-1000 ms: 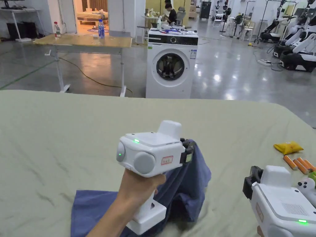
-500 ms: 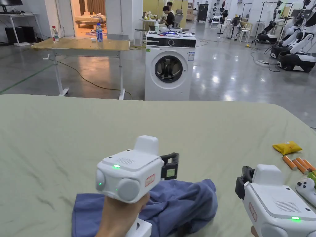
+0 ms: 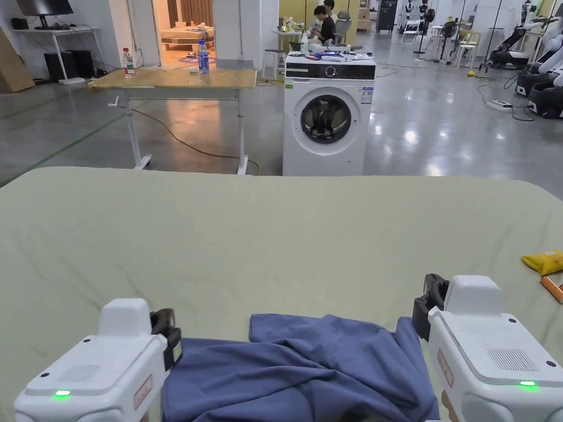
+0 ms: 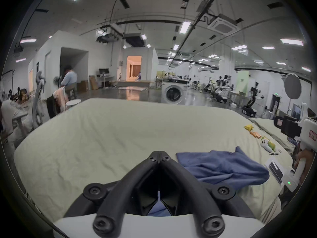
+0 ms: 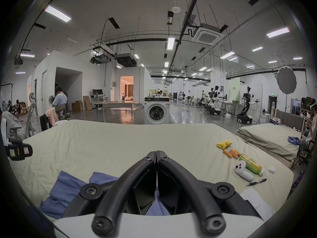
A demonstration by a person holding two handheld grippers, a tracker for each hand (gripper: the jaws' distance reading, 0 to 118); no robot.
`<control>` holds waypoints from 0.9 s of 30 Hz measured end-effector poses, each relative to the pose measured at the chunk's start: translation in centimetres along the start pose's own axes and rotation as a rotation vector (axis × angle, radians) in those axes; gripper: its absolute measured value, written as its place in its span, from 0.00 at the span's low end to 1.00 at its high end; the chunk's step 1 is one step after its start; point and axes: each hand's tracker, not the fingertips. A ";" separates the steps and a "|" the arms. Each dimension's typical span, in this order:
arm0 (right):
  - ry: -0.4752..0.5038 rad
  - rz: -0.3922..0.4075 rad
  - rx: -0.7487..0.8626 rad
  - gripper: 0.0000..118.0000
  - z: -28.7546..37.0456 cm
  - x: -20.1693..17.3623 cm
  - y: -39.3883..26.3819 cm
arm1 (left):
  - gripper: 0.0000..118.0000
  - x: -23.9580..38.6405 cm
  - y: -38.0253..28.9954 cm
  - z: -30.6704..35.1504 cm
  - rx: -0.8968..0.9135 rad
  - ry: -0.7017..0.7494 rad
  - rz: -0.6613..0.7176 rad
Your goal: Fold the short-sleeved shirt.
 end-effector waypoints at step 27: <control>-0.085 0.008 -0.186 0.00 -2.3 5.0 -4.3 | 0.48 -5.8 -3.2 -18.3 -0.622 0.041 -0.027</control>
